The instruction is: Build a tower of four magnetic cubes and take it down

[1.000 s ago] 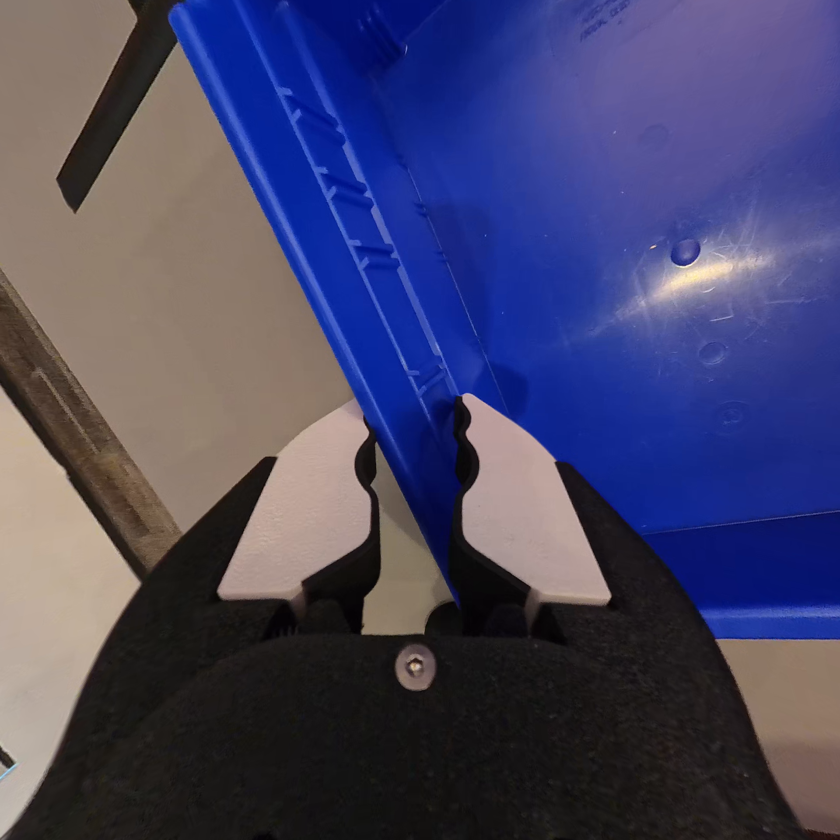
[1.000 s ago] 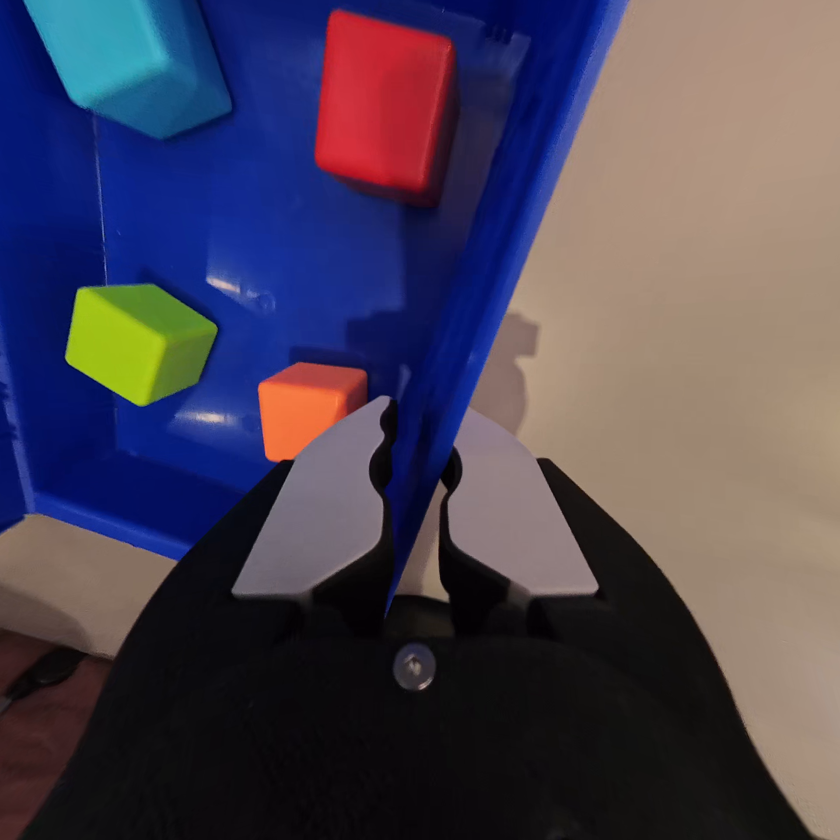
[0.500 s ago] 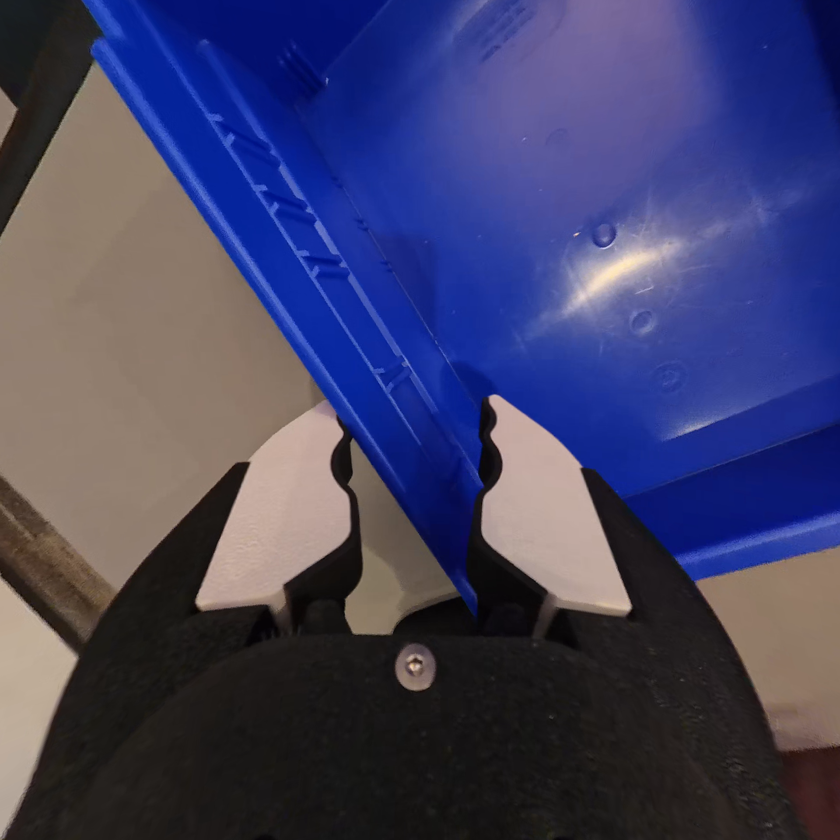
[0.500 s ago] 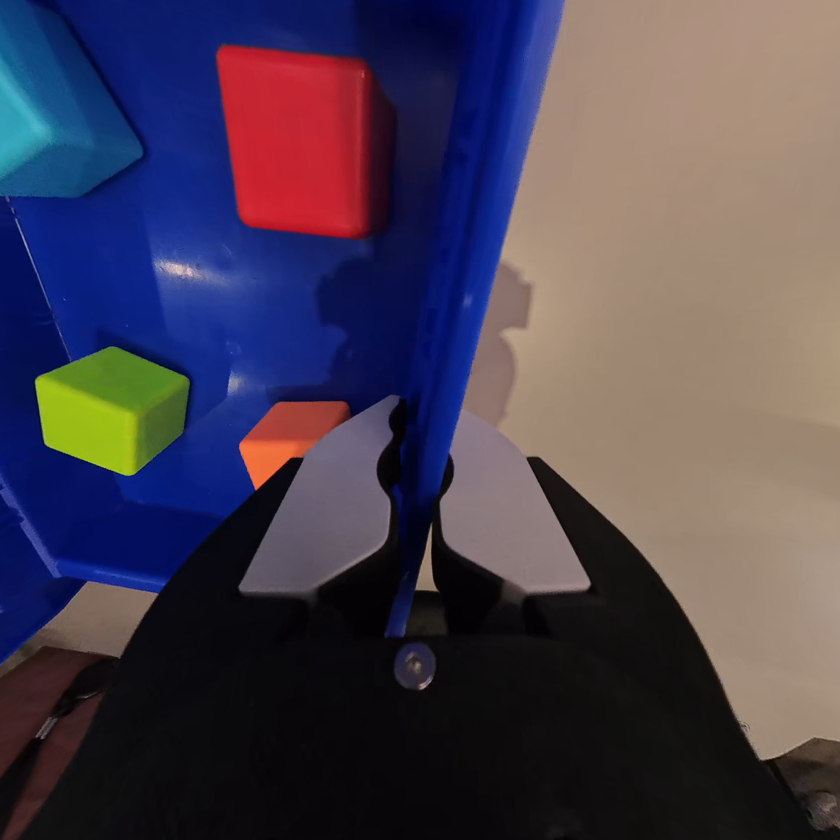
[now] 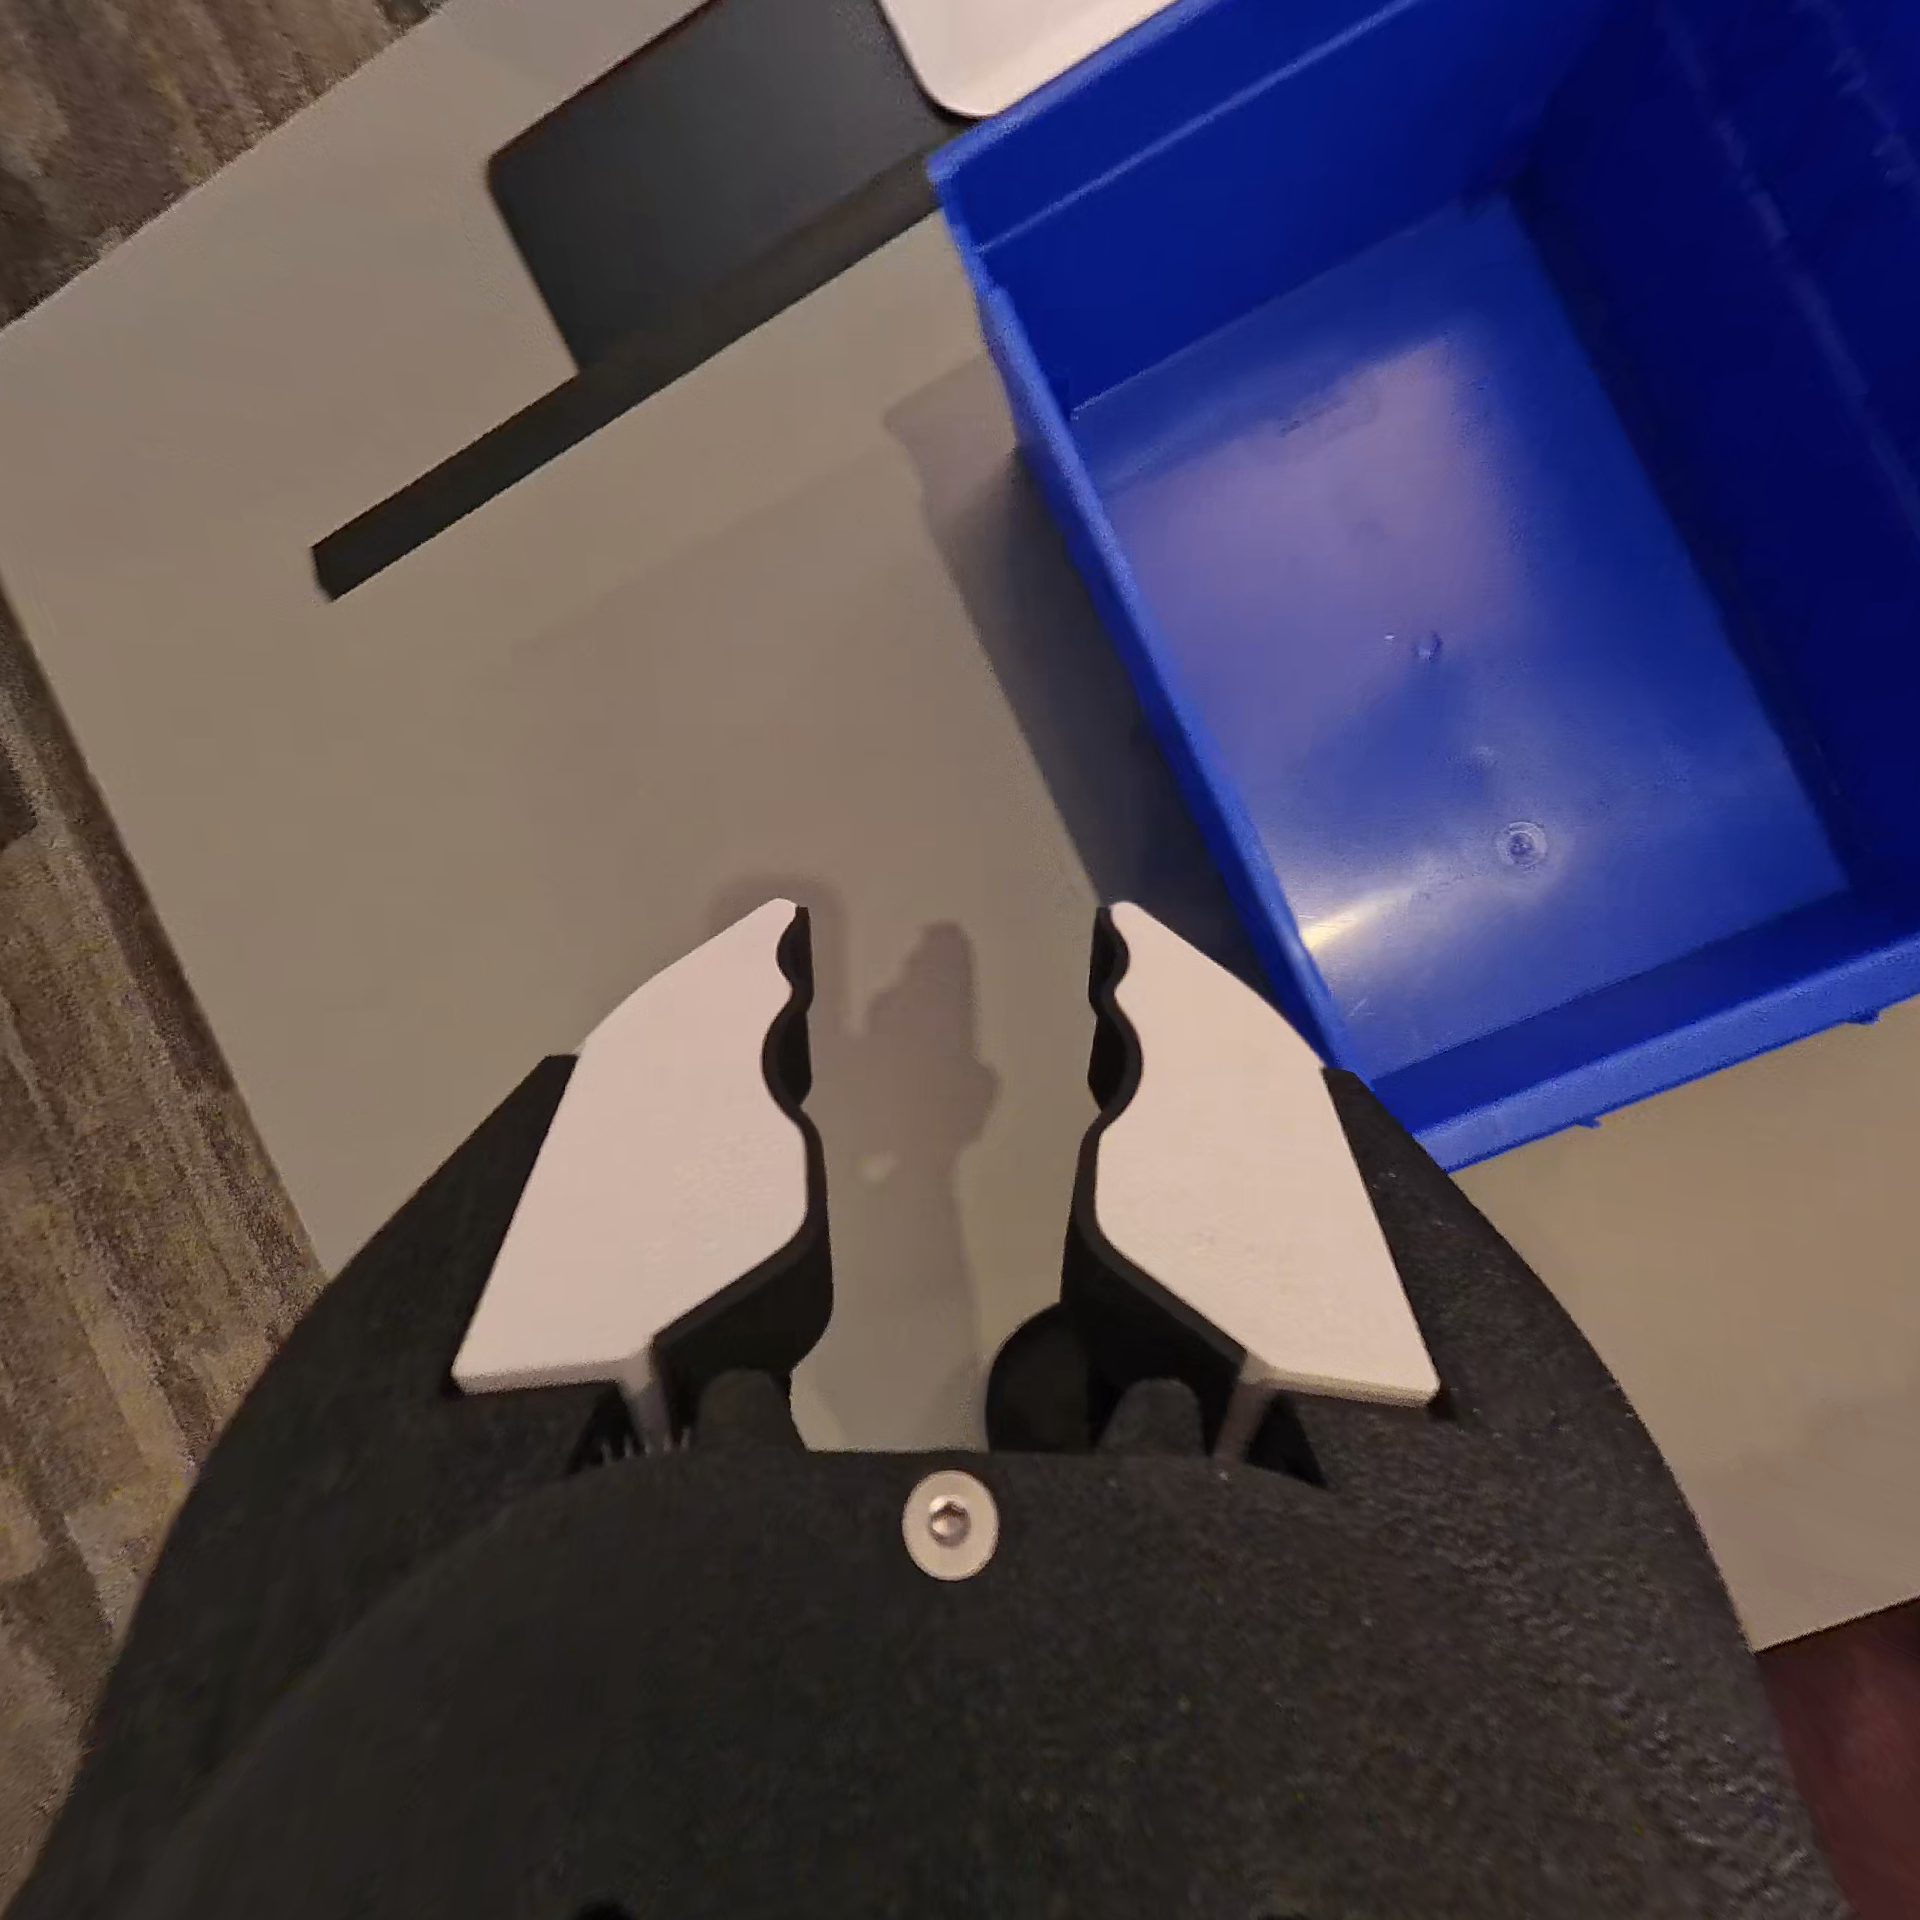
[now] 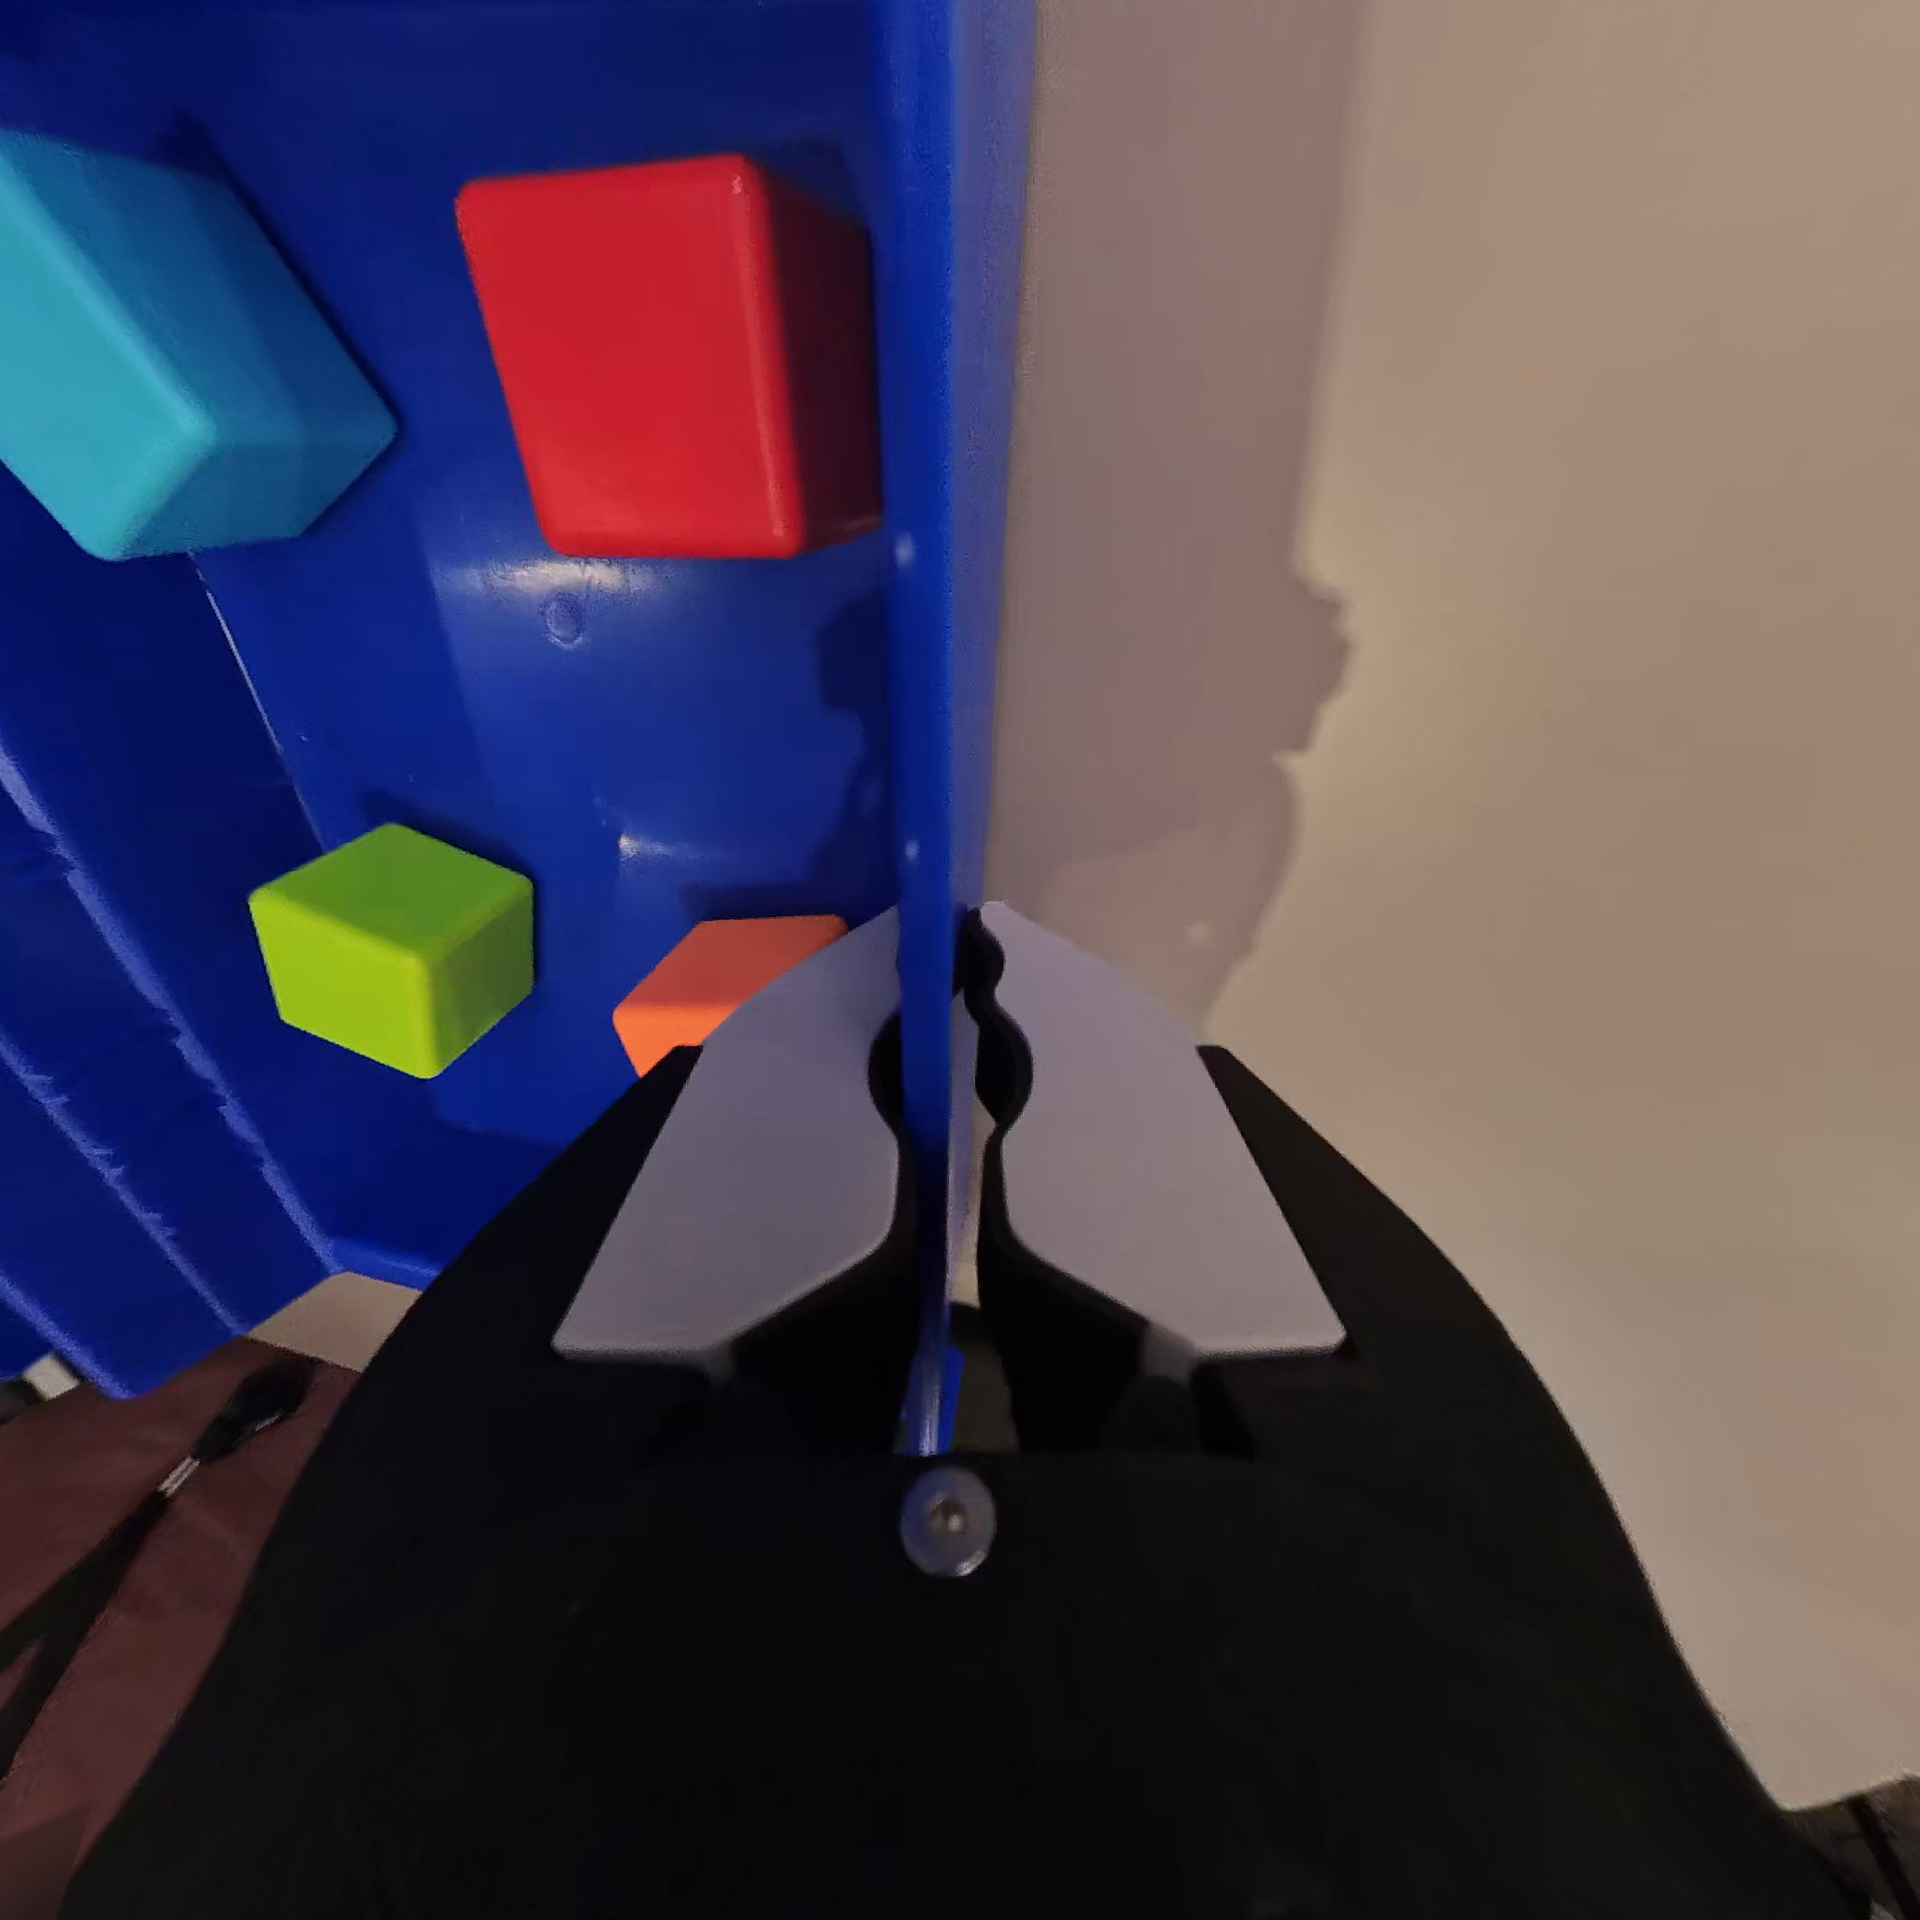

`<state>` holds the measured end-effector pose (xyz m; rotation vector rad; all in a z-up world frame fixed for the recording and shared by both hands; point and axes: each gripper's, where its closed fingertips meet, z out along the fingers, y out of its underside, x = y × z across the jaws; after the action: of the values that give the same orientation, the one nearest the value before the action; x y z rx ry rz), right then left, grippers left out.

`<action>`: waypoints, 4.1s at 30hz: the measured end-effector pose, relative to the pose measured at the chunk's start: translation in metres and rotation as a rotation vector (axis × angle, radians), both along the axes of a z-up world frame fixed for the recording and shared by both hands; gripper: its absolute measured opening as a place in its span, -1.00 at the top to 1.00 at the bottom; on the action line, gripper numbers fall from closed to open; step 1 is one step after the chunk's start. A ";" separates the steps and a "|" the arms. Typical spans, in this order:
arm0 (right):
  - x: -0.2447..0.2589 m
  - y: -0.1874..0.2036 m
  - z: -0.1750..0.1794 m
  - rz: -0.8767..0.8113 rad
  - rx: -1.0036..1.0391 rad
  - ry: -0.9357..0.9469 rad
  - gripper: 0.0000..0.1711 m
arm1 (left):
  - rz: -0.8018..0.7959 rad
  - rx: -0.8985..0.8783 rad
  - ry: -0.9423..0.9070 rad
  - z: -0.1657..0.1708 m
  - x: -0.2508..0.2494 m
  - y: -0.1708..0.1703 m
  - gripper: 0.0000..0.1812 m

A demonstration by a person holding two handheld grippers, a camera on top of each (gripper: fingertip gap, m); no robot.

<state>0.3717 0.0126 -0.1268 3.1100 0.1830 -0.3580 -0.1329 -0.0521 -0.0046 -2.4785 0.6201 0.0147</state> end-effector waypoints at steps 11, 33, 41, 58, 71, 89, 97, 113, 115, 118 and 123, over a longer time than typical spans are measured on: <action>0.043 -0.021 0.009 0.014 -0.004 0.013 0.94 | 0.057 0.041 -0.052 0.014 -0.028 -0.005 0.49; -0.088 0.006 0.172 0.288 -0.013 -0.001 0.93 | 0.166 0.071 -0.096 0.024 -0.076 -0.021 0.52; -0.277 0.029 0.180 0.613 -0.025 0.083 0.93 | 0.347 0.136 -0.131 0.038 -0.136 -0.050 0.52; -0.589 0.040 0.130 0.932 -0.011 0.170 0.90 | 0.545 0.222 -0.201 0.050 -0.199 -0.091 0.54; -0.620 0.025 0.025 0.886 -0.068 0.092 0.86 | 0.565 0.207 -0.241 0.044 -0.211 -0.095 0.56; -0.375 0.045 0.123 0.508 0.656 -0.280 0.23 | 0.489 0.182 -0.249 0.041 -0.195 -0.087 0.55; -0.226 -0.041 0.042 0.138 0.311 -0.101 0.15 | 0.457 0.162 -0.211 0.042 -0.177 -0.077 0.55; -0.194 -0.029 -0.002 0.262 0.053 -0.011 0.92 | 0.378 0.142 -0.020 0.045 -0.138 -0.062 0.60; -0.173 -0.021 -0.002 0.240 0.066 0.000 0.93 | 0.373 0.163 -0.011 0.048 -0.139 -0.058 0.60; -0.135 -0.012 -0.002 0.197 0.065 0.000 0.91 | 0.406 0.195 -0.019 0.053 -0.143 -0.054 0.60; -0.058 0.000 -0.002 0.070 0.056 -0.014 0.90 | 0.401 0.178 0.026 0.049 -0.145 -0.051 0.59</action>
<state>0.3139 0.0126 -0.1291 3.1503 0.3069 -0.3354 -0.2784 -0.1035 0.0445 -2.3898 0.1169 0.2461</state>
